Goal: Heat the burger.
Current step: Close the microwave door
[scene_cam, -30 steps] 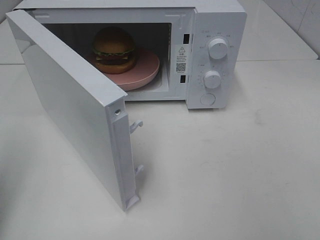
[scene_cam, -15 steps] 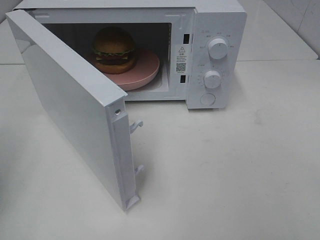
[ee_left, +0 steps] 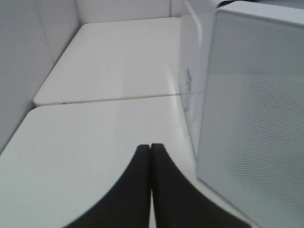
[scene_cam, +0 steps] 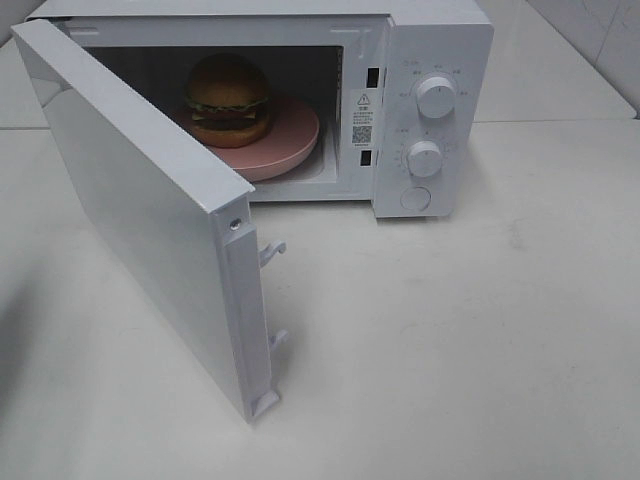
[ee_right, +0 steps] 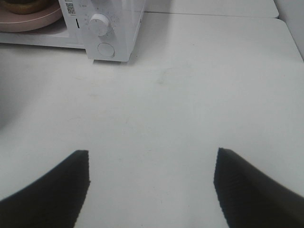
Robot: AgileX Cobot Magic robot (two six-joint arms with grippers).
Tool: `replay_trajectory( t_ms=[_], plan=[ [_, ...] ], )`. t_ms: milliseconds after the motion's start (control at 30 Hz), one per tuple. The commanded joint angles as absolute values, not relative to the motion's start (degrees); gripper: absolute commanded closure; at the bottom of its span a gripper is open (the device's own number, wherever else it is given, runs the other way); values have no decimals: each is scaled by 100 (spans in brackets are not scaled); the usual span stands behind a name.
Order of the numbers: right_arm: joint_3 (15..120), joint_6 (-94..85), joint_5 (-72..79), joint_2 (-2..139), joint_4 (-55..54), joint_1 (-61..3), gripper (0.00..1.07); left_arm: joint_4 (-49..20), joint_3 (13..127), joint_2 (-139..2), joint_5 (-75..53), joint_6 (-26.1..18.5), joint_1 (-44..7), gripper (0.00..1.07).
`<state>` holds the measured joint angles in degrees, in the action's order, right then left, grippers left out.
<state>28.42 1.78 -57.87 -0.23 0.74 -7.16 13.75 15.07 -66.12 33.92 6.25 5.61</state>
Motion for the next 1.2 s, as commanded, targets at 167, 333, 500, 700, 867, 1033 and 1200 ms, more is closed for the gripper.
replay_trajectory(
  t_ms=[167,333,500,700,867,1033,1200],
  plan=[
    [2842,132,-5707,-189,63,-670,35,2355,1484,-7764,5145,1467,504,107],
    [2842,132,-5707,-189,63,-670,35,2194,1616,-8170,5351,1404,-97,107],
    [2842,132,-5707,-189,63,-670,35,1684,1736,-8514,5357,1197,-699,107],
    [2842,132,-5707,-189,63,-670,35,991,2034,-8898,5386,613,-1639,107],
    [2842,132,-5707,-189,63,-670,35,544,2338,-9144,5380,613,-2091,107],
    [2842,132,-5707,-189,63,-670,35,304,2590,-9345,5357,453,-2424,107],
    [2842,132,-5707,-189,63,-670,35,-206,2922,-9597,5323,332,-2819,107]
  ],
)
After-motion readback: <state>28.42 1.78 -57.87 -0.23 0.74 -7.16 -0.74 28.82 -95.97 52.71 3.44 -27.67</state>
